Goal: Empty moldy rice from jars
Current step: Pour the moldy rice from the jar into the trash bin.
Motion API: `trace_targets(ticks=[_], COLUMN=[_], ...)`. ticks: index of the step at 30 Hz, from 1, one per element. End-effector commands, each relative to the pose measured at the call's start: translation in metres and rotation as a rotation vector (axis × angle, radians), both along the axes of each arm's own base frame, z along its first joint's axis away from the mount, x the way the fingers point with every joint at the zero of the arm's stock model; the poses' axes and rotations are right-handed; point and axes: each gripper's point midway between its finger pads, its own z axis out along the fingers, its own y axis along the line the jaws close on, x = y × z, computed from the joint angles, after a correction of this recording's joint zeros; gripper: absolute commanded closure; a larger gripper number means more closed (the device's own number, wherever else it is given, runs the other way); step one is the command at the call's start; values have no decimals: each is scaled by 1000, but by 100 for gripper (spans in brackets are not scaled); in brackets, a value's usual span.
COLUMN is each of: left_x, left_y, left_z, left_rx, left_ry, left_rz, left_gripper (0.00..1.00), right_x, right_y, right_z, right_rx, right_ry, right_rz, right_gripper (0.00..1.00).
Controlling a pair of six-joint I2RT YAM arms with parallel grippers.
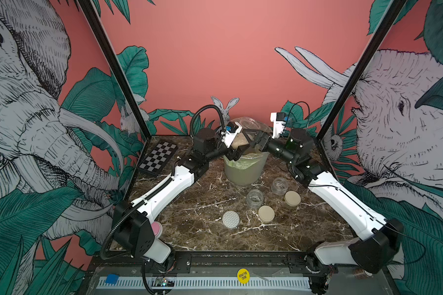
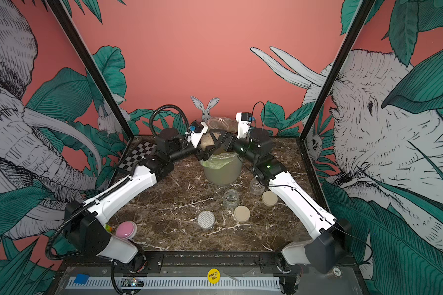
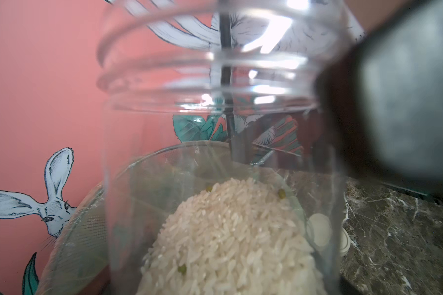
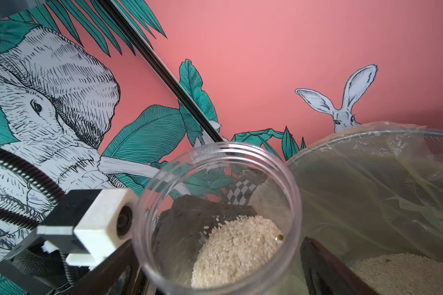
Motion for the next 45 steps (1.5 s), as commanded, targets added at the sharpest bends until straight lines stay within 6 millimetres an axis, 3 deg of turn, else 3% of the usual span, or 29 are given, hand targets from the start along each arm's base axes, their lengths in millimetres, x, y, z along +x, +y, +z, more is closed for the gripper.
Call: trace_targets(ticks=[1, 22, 27, 30, 37, 40, 41, 45], left_x=[-12, -18, -20, -21, -19, -17, -16, -16], left_y=[0, -5, -6, -7, -7, -6, -6, -6], left_z=[50, 46, 48, 50, 52, 52, 52, 52], left_rx=[-84, -87, -94, -99, -112, -118, -119, -115], left_ry=[-103, -90, -89, -92, -94, -90, -86, -86], left_rz=[-35, -83, -97, -99, -95, -84, -82, -82], left_gripper=[80, 80, 80, 78, 48, 32, 20, 11], right_x=[1, 27, 31, 34, 39, 40, 41, 45], right_y=[4, 19, 20, 21, 11, 5, 3, -4], right_z=[16, 9, 0, -6, -10, -4, -2, 7], right_rx=[2, -8, -34, -48, -66, -53, -50, -39], right_ry=[-58, -47, -34, -24, -19, -22, -26, -36], right_rz=[21, 15, 11, 7, -61, -95, -106, -153], right_gripper=[5, 9, 12, 20, 49, 54, 55, 60])
